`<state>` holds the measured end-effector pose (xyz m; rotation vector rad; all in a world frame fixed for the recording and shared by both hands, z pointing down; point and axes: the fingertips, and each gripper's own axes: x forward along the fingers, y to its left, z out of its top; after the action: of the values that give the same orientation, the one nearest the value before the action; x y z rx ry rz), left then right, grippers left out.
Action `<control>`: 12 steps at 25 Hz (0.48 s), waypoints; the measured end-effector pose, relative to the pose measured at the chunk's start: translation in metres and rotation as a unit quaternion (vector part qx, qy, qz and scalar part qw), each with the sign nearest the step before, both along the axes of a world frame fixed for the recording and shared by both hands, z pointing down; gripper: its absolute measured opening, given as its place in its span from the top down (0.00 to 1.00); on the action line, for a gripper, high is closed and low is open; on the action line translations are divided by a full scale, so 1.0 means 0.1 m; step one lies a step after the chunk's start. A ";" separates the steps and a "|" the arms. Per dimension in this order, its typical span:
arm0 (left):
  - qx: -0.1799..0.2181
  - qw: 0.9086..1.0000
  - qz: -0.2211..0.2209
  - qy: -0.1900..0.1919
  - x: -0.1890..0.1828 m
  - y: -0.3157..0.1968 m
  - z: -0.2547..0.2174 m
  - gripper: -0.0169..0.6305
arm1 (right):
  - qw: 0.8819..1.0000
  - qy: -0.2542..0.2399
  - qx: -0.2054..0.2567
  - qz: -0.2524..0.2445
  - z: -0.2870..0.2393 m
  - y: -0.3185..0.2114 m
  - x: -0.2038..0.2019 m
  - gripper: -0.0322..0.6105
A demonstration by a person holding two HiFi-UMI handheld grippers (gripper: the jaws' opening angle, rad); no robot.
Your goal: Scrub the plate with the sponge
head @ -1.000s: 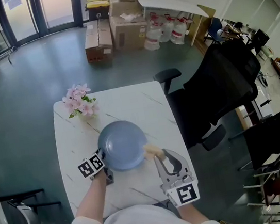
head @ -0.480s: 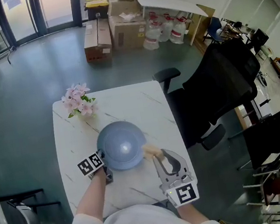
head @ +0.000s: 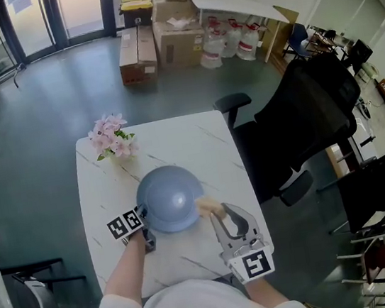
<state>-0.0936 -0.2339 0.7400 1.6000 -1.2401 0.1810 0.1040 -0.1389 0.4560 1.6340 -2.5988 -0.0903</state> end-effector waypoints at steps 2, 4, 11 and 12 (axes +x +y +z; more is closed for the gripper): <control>0.003 1.000 0.001 0.003 -0.01 0.01 -0.02 0.74 | 1.000 -0.002 0.001 -0.003 -0.01 0.00 -0.02 0.76; 0.009 1.000 0.004 0.001 -0.04 0.01 -0.06 0.71 | 1.000 -0.004 0.004 -0.007 -0.02 -0.02 -0.04 0.76; 0.067 0.998 0.007 -0.004 -0.14 0.00 -0.39 0.62 | 1.000 -0.007 0.010 -0.013 -0.07 -0.05 -0.07 0.76; 0.081 0.997 0.010 -0.003 -0.14 -0.01 -0.47 0.62 | 1.000 -0.007 0.011 -0.014 -0.08 -0.06 -0.08 0.76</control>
<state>-0.1081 -0.2351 0.6926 1.7523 -1.2719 0.0999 0.0959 -0.1445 0.4479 1.6113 -2.6420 -0.1103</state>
